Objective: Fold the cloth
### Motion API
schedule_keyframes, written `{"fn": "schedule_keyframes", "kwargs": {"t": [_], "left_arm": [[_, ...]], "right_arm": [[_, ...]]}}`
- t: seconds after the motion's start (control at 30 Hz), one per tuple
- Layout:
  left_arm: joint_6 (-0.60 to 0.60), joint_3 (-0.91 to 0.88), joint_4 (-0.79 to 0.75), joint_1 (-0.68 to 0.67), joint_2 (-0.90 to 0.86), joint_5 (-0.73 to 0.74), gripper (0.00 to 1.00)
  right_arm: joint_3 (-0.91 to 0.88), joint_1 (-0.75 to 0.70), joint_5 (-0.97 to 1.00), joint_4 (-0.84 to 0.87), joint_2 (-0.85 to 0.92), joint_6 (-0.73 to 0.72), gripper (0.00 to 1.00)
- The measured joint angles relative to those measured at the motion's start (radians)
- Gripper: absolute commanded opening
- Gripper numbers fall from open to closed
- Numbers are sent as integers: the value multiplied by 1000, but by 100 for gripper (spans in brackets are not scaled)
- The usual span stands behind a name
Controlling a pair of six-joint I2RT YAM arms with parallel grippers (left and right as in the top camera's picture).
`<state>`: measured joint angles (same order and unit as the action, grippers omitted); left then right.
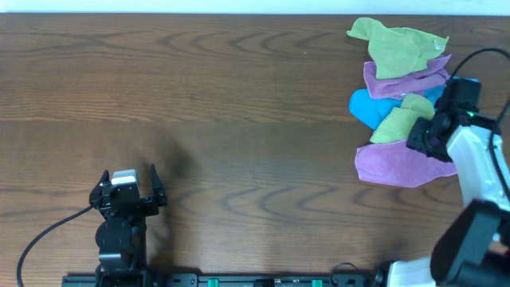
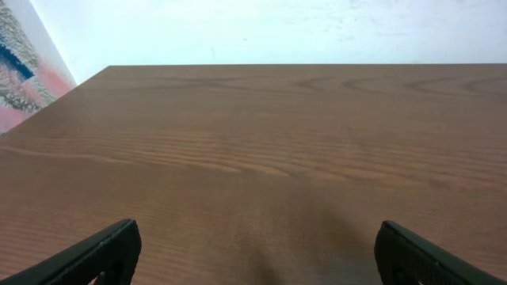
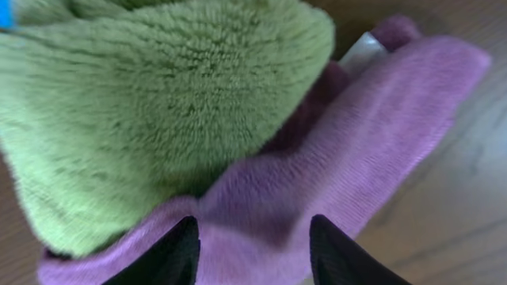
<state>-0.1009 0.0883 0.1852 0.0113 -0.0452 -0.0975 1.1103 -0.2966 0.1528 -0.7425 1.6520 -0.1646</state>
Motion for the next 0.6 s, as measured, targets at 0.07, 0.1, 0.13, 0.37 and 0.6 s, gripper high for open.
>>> {"fn": "schedule_keyframes", "kwargs": {"t": [0.07,0.1,0.13,0.37,0.6], "left_arm": [[0,0,0,0,0,0,95],[0,0,0,0,0,0,95],[0,0,0,0,0,0,95],[0,0,0,0,0,0,96],[0,0,0,0,0,0,95]], "right_arm": [[0,0,0,7,20,3,34],[0,0,0,10,27,6,28],[0,0,0,14,31,10,21],[0,0,-3,29,32,13,1],[14,0,-3,-98,23,7,1]]}}
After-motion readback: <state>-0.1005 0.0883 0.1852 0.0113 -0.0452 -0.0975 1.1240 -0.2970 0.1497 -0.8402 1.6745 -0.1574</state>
